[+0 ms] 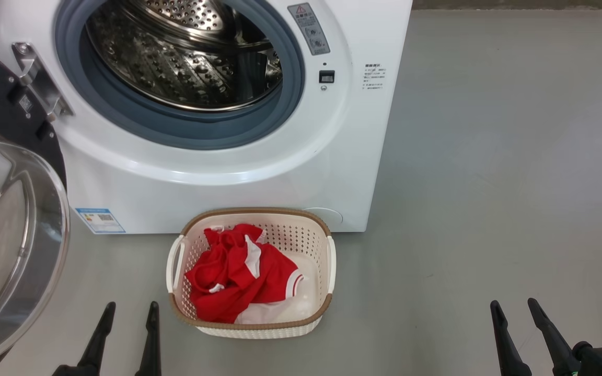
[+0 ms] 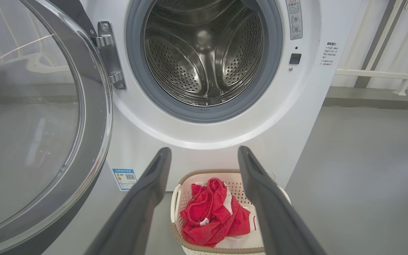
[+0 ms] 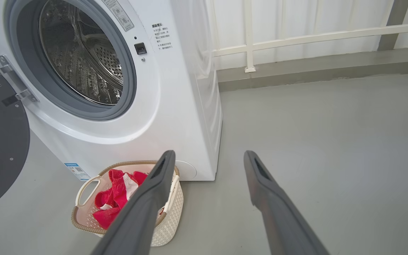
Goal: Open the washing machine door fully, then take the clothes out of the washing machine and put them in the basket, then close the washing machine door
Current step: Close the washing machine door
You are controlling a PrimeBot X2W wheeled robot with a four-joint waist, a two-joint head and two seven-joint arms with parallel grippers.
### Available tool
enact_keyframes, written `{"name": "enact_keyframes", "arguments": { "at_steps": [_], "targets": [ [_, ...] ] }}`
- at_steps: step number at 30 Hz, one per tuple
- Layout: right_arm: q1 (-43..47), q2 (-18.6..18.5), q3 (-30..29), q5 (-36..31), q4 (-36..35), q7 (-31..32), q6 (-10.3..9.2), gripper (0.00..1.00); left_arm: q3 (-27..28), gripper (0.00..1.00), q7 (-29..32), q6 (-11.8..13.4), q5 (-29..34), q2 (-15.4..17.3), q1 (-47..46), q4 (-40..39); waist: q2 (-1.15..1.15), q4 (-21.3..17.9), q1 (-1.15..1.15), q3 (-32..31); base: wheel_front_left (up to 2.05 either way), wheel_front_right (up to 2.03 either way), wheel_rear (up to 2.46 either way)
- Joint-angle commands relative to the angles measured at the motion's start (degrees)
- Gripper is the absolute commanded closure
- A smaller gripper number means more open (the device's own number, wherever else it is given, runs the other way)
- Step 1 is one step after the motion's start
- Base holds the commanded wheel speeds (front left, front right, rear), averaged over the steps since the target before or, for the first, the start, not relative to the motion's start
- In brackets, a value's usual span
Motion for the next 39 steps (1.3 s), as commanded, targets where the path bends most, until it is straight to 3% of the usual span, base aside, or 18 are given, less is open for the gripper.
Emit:
{"name": "enact_keyframes", "arguments": {
  "at_steps": [1, 13, 20, 39],
  "targets": [
    [-1.18, -0.69, 1.3, -0.13, -1.41, -0.37, 0.37, 0.0, 2.0, 0.0, -0.29, 0.28, 0.37, 0.78, -1.16, -1.51, 0.0, -0.02, 0.0, 0.03, -0.15, 0.15, 0.0],
    [-1.62, -0.73, 1.5, -0.27, -1.17, -0.37, 0.37, 0.0, 1.69, 0.0, -0.29, 1.55, -0.12, 0.78, -1.62, -0.59, 0.0, 0.33, 0.0, 0.01, 0.0, 0.0, 0.0],
    [-1.69, -1.37, 2.31, -0.19, -0.87, -0.37, 0.37, 0.0, 0.76, 0.0, -0.29, 2.33, -1.4, 0.78, -1.52, 0.09, 0.0, 3.3, 0.0, -0.49, 0.0, 0.0, 0.0],
    [-3.74, -5.34, 9.25, 0.42, 0.83, -0.37, 0.37, 0.0, -3.98, 0.0, -0.29, 6.76, -5.98, 0.78, 2.77, -0.43, 0.0, 21.88, 0.0, -2.93, 0.0, 0.0, 0.0]
  ]
}}
